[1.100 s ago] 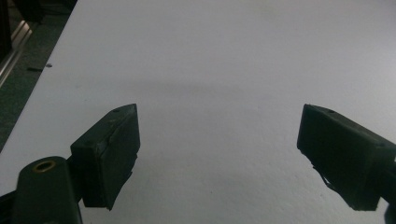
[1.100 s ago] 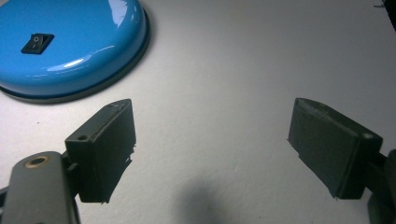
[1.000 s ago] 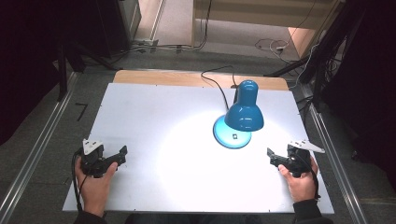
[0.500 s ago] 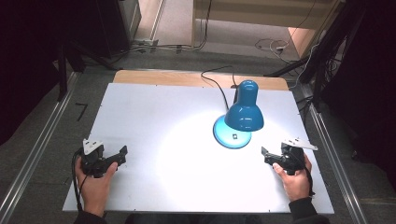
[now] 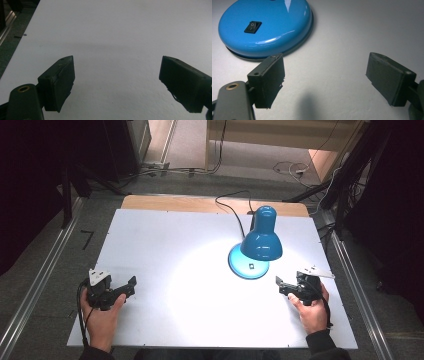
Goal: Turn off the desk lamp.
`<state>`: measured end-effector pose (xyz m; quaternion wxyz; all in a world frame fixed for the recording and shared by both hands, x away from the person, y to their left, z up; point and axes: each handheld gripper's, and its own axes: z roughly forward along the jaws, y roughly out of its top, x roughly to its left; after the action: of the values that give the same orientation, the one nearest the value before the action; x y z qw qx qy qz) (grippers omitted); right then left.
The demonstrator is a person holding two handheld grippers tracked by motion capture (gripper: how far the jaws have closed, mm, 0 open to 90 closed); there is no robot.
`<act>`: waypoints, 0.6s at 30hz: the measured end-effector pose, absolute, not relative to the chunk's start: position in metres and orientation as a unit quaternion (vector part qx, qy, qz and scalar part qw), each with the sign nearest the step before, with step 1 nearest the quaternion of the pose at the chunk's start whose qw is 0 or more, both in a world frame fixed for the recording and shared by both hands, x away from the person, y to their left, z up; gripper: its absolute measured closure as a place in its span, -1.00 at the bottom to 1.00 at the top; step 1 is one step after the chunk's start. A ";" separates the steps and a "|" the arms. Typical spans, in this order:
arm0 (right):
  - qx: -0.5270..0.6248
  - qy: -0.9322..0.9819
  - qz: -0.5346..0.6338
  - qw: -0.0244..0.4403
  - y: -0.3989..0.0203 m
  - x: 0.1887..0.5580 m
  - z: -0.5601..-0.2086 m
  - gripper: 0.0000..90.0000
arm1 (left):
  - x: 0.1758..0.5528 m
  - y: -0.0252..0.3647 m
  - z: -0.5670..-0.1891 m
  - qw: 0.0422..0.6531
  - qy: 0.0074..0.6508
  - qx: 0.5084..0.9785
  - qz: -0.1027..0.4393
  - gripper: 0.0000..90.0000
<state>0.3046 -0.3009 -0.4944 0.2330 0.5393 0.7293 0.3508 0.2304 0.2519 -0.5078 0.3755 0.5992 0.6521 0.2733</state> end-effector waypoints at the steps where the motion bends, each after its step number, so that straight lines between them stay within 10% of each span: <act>1: 0.539 0.730 0.350 0.234 -0.300 0.305 -0.494 -0.69 | 0.230 0.252 -0.508 0.376 0.652 0.599 0.273 -0.69; 18: 0.534 0.734 0.356 0.223 -0.291 0.310 -0.496 -0.69 | 0.230 0.252 -0.508 0.376 0.652 0.599 0.273 -0.69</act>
<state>0.3098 -0.2907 -0.4955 0.2234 0.5337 0.7339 0.3560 0.2304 0.2519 -0.5077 0.3759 0.5992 0.6520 0.2731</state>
